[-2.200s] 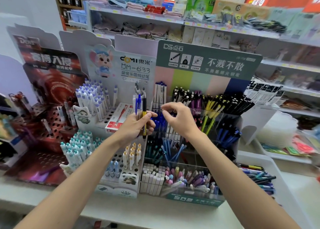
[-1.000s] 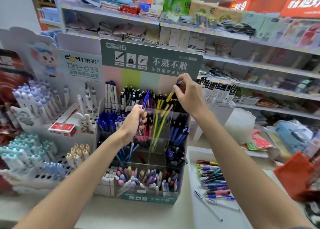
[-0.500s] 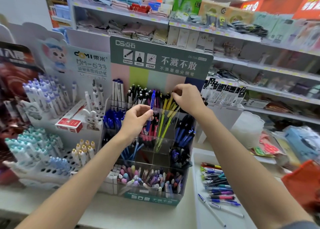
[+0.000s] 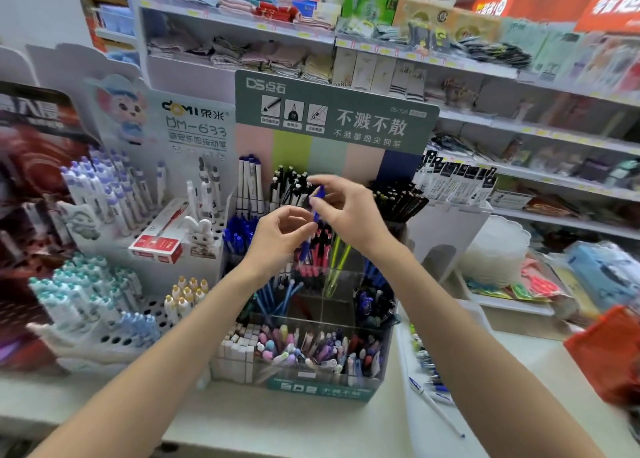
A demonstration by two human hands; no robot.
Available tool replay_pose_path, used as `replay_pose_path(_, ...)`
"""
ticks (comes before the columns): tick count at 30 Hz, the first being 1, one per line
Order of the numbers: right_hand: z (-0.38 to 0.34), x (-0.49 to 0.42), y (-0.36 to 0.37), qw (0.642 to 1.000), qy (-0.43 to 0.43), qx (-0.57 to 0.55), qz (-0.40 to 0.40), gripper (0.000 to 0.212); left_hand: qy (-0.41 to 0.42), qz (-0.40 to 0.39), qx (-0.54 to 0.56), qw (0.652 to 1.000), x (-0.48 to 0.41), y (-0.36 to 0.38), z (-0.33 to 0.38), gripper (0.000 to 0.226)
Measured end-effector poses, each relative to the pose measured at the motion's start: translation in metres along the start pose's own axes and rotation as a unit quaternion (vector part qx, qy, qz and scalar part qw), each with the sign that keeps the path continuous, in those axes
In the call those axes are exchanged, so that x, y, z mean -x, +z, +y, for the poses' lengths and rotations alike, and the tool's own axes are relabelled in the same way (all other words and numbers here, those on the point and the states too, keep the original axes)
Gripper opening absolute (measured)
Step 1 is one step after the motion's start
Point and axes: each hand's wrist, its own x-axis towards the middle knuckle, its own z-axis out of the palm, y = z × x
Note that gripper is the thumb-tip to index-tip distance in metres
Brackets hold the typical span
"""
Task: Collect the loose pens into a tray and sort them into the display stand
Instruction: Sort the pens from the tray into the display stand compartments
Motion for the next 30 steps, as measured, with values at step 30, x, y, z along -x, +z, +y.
replay_pose_path(30,-0.003,-0.005,0.094,0.991,0.059,0.108,-0.052,0.031,-0.041,0.085,-0.059,0.994,0.032,-0.116,-0.03,0.009)
